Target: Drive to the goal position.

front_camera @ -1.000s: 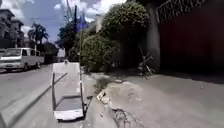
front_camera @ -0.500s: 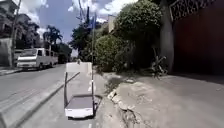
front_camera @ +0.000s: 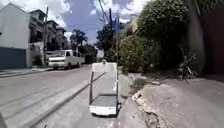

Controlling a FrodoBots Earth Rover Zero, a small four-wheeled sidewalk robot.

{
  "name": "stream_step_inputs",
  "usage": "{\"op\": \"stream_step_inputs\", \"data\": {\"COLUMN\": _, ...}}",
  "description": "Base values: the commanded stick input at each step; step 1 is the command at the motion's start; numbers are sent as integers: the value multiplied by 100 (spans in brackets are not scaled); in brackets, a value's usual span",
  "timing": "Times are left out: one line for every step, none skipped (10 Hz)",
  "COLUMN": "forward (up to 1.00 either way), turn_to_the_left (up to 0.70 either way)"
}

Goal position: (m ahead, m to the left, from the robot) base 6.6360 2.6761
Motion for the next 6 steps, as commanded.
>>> {"op": "stream_step_inputs", "data": {"forward": 0, "turn_to_the_left": 12}}
{"op": "stream_step_inputs", "data": {"forward": 0, "turn_to_the_left": 0}}
{"op": "stream_step_inputs", "data": {"forward": 0, "turn_to_the_left": 0}}
{"op": "stream_step_inputs", "data": {"forward": 0, "turn_to_the_left": 0}}
{"op": "stream_step_inputs", "data": {"forward": 0, "turn_to_the_left": 0}}
{"op": "stream_step_inputs", "data": {"forward": -17, "turn_to_the_left": 0}}
